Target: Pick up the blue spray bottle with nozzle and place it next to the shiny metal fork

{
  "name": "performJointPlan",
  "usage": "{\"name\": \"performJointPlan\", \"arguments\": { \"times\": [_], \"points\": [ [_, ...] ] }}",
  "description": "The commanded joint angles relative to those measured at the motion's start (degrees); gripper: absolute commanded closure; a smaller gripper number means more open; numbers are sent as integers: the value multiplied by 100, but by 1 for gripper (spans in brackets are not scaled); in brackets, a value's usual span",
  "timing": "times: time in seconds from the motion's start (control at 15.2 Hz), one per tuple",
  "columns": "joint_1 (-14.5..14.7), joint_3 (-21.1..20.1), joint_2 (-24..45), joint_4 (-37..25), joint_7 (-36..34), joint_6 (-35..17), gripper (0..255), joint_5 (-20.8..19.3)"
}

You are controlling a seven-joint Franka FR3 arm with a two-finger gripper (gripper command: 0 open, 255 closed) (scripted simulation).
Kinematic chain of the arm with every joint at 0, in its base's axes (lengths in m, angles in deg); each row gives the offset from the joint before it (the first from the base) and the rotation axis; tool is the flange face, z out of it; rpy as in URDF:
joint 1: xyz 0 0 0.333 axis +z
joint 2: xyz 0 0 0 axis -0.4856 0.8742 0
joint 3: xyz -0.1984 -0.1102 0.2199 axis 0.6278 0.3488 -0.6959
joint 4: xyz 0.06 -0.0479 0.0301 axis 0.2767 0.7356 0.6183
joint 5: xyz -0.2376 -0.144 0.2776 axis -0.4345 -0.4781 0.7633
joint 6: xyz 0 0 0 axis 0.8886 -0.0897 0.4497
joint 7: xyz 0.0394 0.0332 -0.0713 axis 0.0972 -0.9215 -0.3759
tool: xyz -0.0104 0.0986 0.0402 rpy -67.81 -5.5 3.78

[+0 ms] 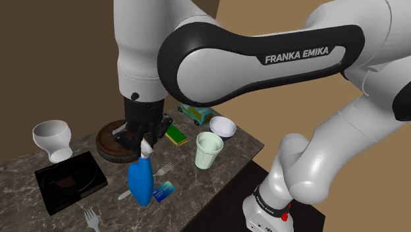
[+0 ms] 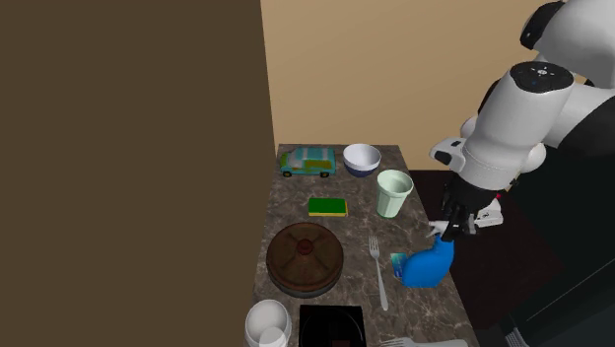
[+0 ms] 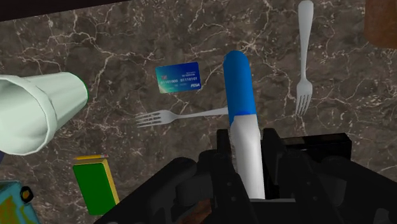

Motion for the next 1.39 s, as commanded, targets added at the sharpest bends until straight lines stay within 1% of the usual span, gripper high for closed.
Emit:
{"name": "performJointPlan", "arguments": {
  "times": [0.0,0.79,0.86,1.32],
  "points": [
    [5,-12,15,133,-8,-151,255,1],
    [14,-91,260,840,-72,-1092,255,-48],
    [13,-104,313,930,-87,-1233,255,-63],
    [13,-104,313,930,-87,-1233,255,-63]
  ]
}}
